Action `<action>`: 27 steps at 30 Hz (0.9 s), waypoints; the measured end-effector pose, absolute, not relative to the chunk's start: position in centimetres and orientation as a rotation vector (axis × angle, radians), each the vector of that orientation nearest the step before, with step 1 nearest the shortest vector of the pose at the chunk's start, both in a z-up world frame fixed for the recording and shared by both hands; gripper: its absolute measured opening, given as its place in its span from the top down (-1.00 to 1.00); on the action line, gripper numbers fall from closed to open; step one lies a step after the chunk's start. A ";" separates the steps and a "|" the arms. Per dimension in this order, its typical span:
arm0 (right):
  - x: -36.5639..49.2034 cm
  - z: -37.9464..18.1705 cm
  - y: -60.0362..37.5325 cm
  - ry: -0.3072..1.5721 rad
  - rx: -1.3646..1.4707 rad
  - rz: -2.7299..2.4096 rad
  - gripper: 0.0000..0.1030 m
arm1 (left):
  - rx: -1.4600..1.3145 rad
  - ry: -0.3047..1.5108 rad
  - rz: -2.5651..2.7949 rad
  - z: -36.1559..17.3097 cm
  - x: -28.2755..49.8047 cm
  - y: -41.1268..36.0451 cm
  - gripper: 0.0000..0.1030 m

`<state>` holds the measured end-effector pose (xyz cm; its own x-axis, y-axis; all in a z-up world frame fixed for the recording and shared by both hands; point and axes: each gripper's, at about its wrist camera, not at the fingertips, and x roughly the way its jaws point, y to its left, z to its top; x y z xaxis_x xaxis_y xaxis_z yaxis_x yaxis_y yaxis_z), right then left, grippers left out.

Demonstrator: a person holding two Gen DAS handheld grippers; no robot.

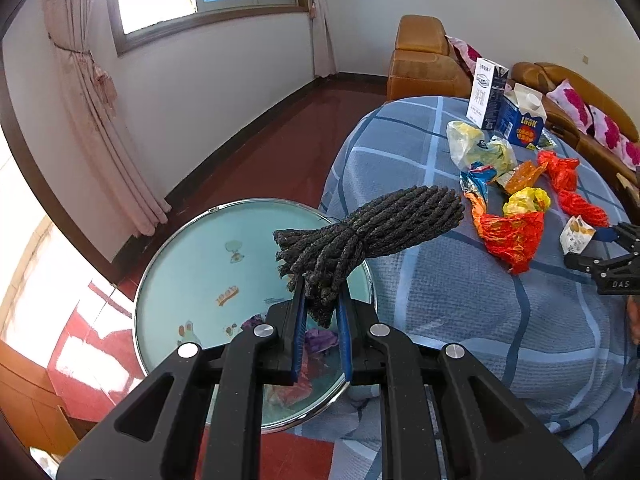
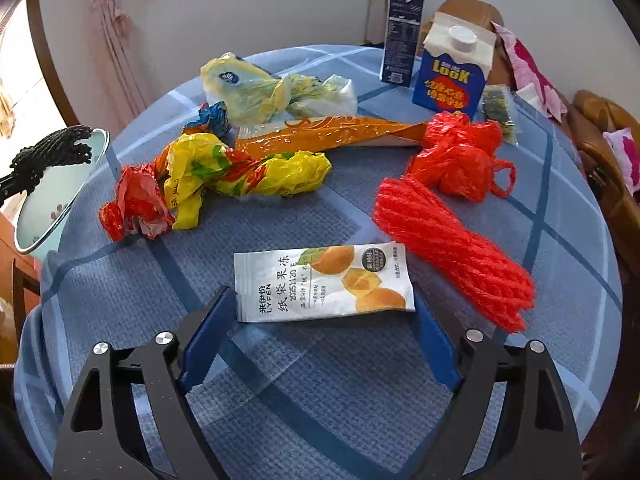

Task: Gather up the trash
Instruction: 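Lift the black rope with the left gripper while the right grasps the white fruit-juice pouch, then carry the black rope and juice pouch over the teal bin with both grippers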

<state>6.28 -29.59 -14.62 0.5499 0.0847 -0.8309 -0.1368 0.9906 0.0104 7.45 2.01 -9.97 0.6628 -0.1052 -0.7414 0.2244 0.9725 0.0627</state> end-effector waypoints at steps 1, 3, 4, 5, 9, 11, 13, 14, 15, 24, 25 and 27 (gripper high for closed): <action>6.3 -14.6 -29.6 0.980 -0.056 0.136 -0.59 | 0.158 0.821 -0.184 -9.8 7.4 2.1 0.73; 6.2 -14.5 -29.4 0.970 -0.071 0.135 -0.55 | 0.160 0.815 -0.180 -9.6 7.3 2.3 0.73; 5.9 -14.3 -29.2 0.954 -0.075 0.131 -0.51 | 0.161 0.812 -0.176 -9.5 7.3 2.4 0.73; 5.8 -14.1 -29.2 0.941 -0.065 0.133 -0.48 | 0.163 0.808 -0.169 -9.3 7.2 2.7 0.73; 5.5 -13.0 -29.0 0.898 -0.033 0.134 -0.34 | 0.161 0.809 -0.146 -9.1 7.2 3.8 0.73; 5.8 -12.9 -28.5 0.906 -0.048 0.145 -0.35 | 0.157 0.814 -0.133 -9.2 7.2 4.5 0.73; 6.3 -13.4 -28.0 0.923 -0.068 0.151 -0.34 | 0.151 0.820 -0.121 -9.3 7.3 5.1 0.73; 6.3 -13.4 -27.9 0.914 -0.070 0.147 -0.34 | 0.150 0.821 -0.118 -9.3 7.3 5.2 0.73; 6.3 -13.5 -27.8 0.912 -0.068 0.146 -0.27 | 0.148 0.821 -0.115 -9.3 7.3 5.5 0.73; 5.4 -10.5 -27.1 0.845 -0.059 0.161 -0.29 | 0.141 0.815 -0.089 -9.0 7.3 7.0 0.73; 5.4 -10.3 -26.8 0.839 -0.063 0.164 -0.30 | 0.143 0.815 -0.085 -9.0 7.3 7.1 0.73; 5.4 -9.5 -26.1 0.822 -0.071 0.175 -0.30 | 0.150 0.817 -0.068 -9.1 7.2 7.6 0.73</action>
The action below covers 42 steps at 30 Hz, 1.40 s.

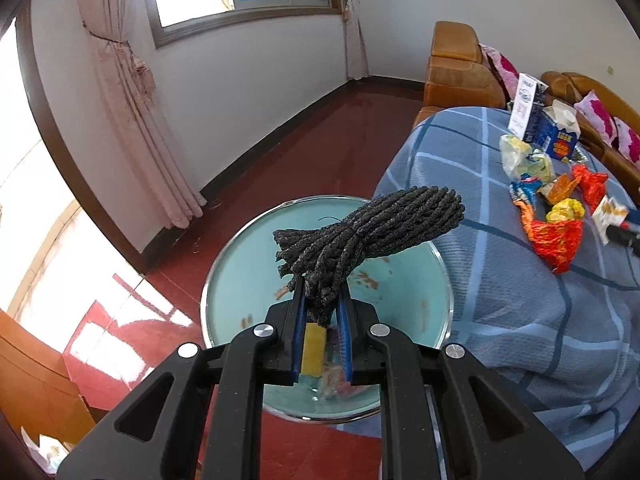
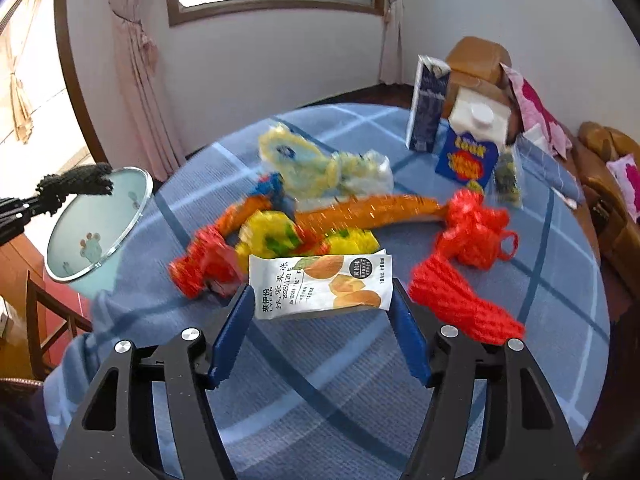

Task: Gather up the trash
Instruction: 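Carry the black rope and juice pouch over the teal bin with both grippers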

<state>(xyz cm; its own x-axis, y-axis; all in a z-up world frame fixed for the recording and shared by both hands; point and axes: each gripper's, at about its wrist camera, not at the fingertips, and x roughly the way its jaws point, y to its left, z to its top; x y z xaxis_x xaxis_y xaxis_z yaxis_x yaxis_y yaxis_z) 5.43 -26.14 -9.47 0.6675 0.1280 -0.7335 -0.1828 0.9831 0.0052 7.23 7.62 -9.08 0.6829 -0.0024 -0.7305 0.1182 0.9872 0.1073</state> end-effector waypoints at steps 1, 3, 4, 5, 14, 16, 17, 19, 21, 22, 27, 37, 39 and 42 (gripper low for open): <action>5.6 -9.1 -25.8 0.813 -0.073 0.183 -0.31 | 0.151 0.820 -0.058 -9.2 7.2 7.9 0.73; 6.2 -8.4 -24.8 0.793 -0.077 0.203 -0.31 | 0.147 0.827 -0.042 -9.4 7.3 8.4 0.73; 6.6 -8.0 -24.1 0.780 -0.081 0.219 -0.31 | 0.146 0.830 -0.034 -9.5 7.3 8.7 0.73; 7.0 -7.7 -23.6 0.771 -0.083 0.230 -0.31 | 0.146 0.831 -0.024 -9.6 7.3 9.0 0.73; 10.8 -7.3 -17.7 0.726 -0.114 0.342 -0.31 | 0.180 0.832 0.067 -10.2 7.2 10.8 0.72; 11.4 -7.5 -16.6 0.724 -0.124 0.364 -0.31 | 0.190 0.836 0.091 -10.4 7.4 11.0 0.72; 11.7 -7.6 -15.9 0.722 -0.128 0.378 -0.31 | 0.196 0.836 0.098 -10.4 7.4 11.2 0.72; 12.1 -7.7 -14.9 0.721 -0.134 0.396 -0.31 | 0.205 0.837 0.109 -10.4 7.5 11.4 0.72; 12.7 -8.0 -13.9 0.724 -0.141 0.414 -0.31 | 0.213 0.842 0.122 -10.6 7.5 11.6 0.72; 12.9 -8.1 -13.3 0.725 -0.146 0.421 -0.31 | 0.214 0.845 0.125 -10.7 7.5 11.8 0.72; 13.8 -8.6 -11.4 0.733 -0.166 0.449 -0.32 | 0.211 0.863 0.148 -11.3 7.5 12.8 0.72; 14.9 -9.6 -8.1 0.745 -0.201 0.494 -0.32 | 0.175 0.866 0.169 -11.6 7.4 14.1 0.72; 15.0 -9.8 -7.6 0.748 -0.204 0.499 -0.32 | 0.173 0.869 0.170 -11.6 7.6 14.1 0.72; 15.1 -10.1 -7.2 0.752 -0.209 0.507 -0.32 | 0.171 0.870 0.170 -11.6 7.6 14.1 0.72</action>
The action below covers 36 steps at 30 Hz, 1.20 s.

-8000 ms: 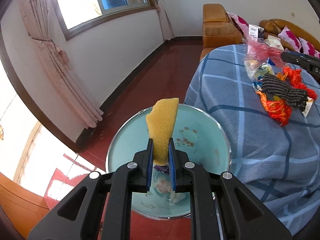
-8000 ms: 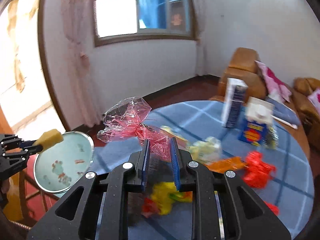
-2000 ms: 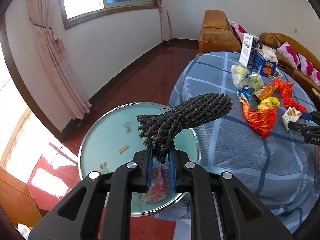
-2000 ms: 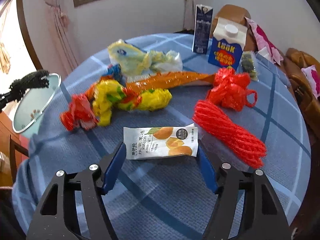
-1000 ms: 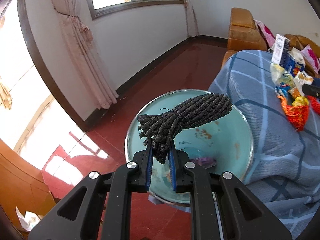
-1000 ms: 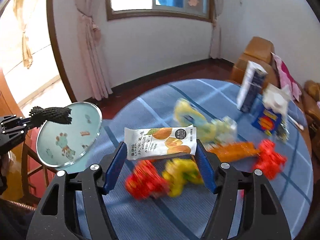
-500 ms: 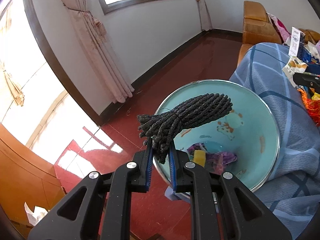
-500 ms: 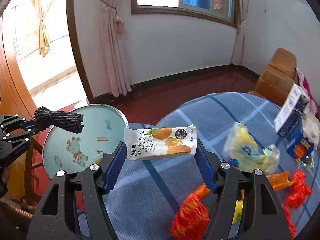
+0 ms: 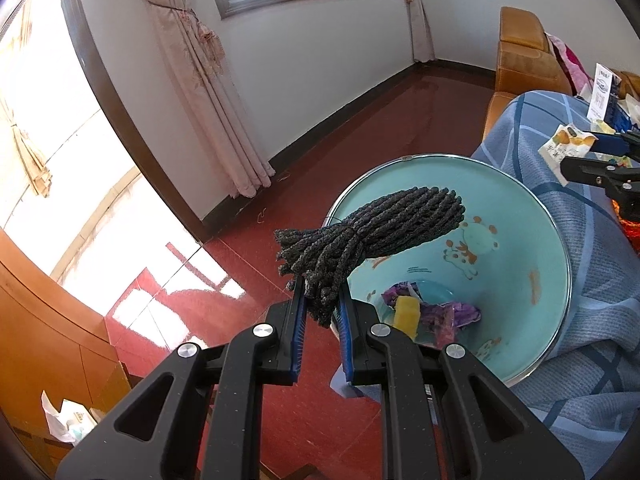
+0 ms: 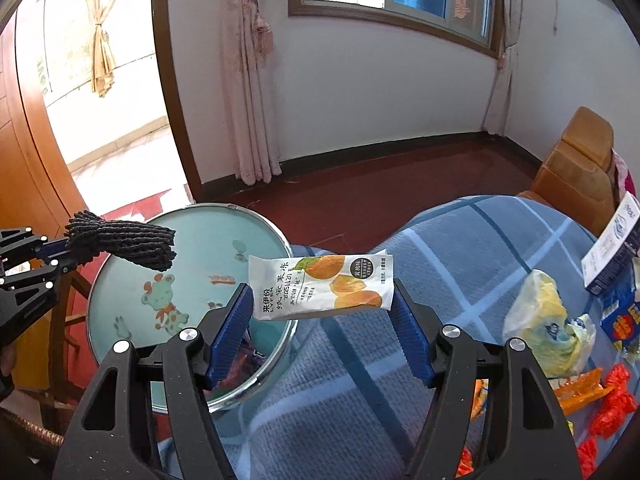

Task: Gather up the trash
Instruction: 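Carry the black rope and juice pouch over the teal bin with both grippers, then open both grippers to drop the rope and pouch into the bin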

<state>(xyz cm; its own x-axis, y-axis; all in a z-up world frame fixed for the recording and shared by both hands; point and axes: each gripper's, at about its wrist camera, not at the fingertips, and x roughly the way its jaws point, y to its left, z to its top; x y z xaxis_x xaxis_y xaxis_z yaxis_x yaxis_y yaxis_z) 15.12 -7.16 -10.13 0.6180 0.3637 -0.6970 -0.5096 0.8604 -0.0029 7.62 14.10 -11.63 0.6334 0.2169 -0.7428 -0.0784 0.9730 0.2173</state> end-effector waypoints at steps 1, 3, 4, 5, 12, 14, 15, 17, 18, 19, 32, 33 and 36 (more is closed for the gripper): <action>15.1 -10.2 -7.0 0.753 -0.212 0.510 -0.32 | 0.171 0.871 0.170 -11.7 7.6 14.1 0.72; 15.1 -10.3 -6.7 0.752 -0.217 0.514 -0.32 | 0.170 0.873 0.169 -11.6 7.6 14.1 0.72; 15.1 -10.3 -6.6 0.753 -0.218 0.517 -0.32 | 0.169 0.873 0.170 -11.6 7.7 14.1 0.72; 15.0 -10.4 -6.5 0.753 -0.219 0.518 -0.32 | 0.168 0.873 0.170 -11.6 7.7 14.2 0.72; 14.9 -10.4 -6.4 0.755 -0.224 0.523 -0.34 | 0.167 0.876 0.162 -11.8 7.6 14.1 0.70; 14.8 -10.4 -6.4 0.755 -0.226 0.530 -0.36 | 0.165 0.877 0.157 -11.9 7.6 14.0 0.68; 14.7 -10.4 -6.2 0.755 -0.225 0.538 -0.41 | 0.161 0.877 0.154 -11.9 7.6 14.0 0.62; 14.5 -10.3 -5.9 0.750 -0.227 0.561 -0.49 | 0.161 0.876 0.149 -11.8 7.6 14.1 0.58; 14.4 -10.3 -5.8 0.747 -0.231 0.571 -0.53 | 0.159 0.873 0.147 -11.8 7.5 14.0 0.46; 14.2 -10.3 -5.6 0.745 -0.236 0.577 -0.57 | 0.152 0.868 0.140 -11.6 7.4 13.9 0.32; 12.8 -9.7 -7.9 0.731 -0.224 0.532 -0.67 | 0.123 0.850 0.115 -11.3 7.1 13.0 -0.21; 12.5 -9.6 -9.0 0.733 -0.217 0.511 -0.67 | 0.118 0.851 0.110 -11.3 7.0 12.8 -0.21; 11.2 -9.1 -12.4 0.729 -0.199 0.432 -0.67 | 0.108 0.845 0.077 -10.9 7.1 11.4 -0.24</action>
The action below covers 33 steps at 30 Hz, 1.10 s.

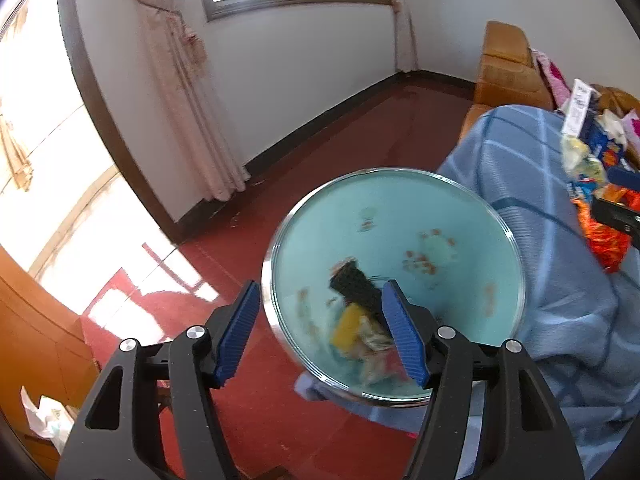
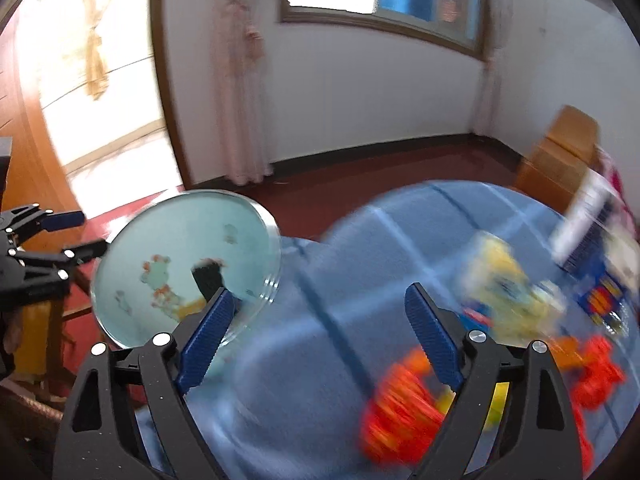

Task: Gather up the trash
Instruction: 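Open both grippers to drop the rope and pouch into the bin, then grasp the red foil wrapper with the left gripper while the right grasps the red mesh net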

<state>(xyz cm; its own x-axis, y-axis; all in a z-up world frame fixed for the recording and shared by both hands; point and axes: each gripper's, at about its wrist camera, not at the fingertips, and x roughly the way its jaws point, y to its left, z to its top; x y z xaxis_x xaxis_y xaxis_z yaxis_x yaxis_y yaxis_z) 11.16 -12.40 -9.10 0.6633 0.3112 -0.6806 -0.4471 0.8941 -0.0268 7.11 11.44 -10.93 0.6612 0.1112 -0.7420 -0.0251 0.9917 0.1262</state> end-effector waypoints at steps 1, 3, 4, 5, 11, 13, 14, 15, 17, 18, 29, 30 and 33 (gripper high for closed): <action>10.7 -8.9 -13.8 0.726 -0.187 0.402 -0.67 | 0.119 0.841 0.060 -10.8 7.1 10.4 -0.24; 9.5 -8.6 -17.6 0.722 -0.156 0.323 -0.67 | 0.136 0.834 0.028 -10.7 7.1 8.5 -0.26; 8.7 -8.5 -20.1 0.722 -0.142 0.259 -0.67 | 0.144 0.832 0.014 -10.7 7.1 7.6 -0.26; 8.2 -8.5 -21.7 0.722 -0.132 0.223 -0.67 | 0.155 0.830 -0.007 -10.6 7.2 6.4 -0.27; 4.4 -9.6 -32.3 0.736 -0.049 -0.040 -0.69 | 0.185 0.821 -0.126 -10.2 7.5 -1.0 -0.37; 3.1 -10.4 -35.2 0.744 -0.001 -0.094 -0.69 | 0.192 0.814 -0.153 -10.1 7.5 -3.0 -0.42; 2.5 -10.6 -35.9 0.743 0.014 -0.112 -0.69 | 0.191 0.812 -0.176 -10.0 7.4 -4.4 -0.43; 2.0 -10.9 -36.7 0.743 0.028 -0.127 -0.69 | 0.190 0.812 -0.193 -10.0 7.5 -5.4 -0.46; 1.1 -11.4 -38.2 0.745 0.055 -0.153 -0.69 | 0.197 0.806 -0.219 -10.0 7.3 -7.8 -0.57; 0.6 -11.6 -38.6 0.744 0.064 -0.164 -0.69 | 0.202 0.801 -0.232 -10.0 7.3 -9.0 -0.63; -0.7 -12.0 -40.8 0.713 0.131 -0.181 -0.69 | 0.346 0.857 -0.141 -13.8 9.7 -11.0 -0.69; -0.7 -12.0 -41.0 0.709 0.137 -0.183 -0.69 | 0.340 0.852 -0.114 -13.6 10.1 -9.8 -0.72; -0.5 -12.3 -41.0 0.708 0.149 -0.186 -0.69 | 0.313 0.847 -0.054 -12.6 10.8 -7.1 -0.71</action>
<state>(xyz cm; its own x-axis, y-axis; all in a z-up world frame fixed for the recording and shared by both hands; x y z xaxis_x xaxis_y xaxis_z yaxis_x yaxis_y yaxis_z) -0.51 -41.02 -12.32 0.7445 -0.1188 -0.6570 0.2197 0.9728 0.0730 10.85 -7.09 -12.60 0.6640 0.0767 -0.7438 0.1705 0.9530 0.2506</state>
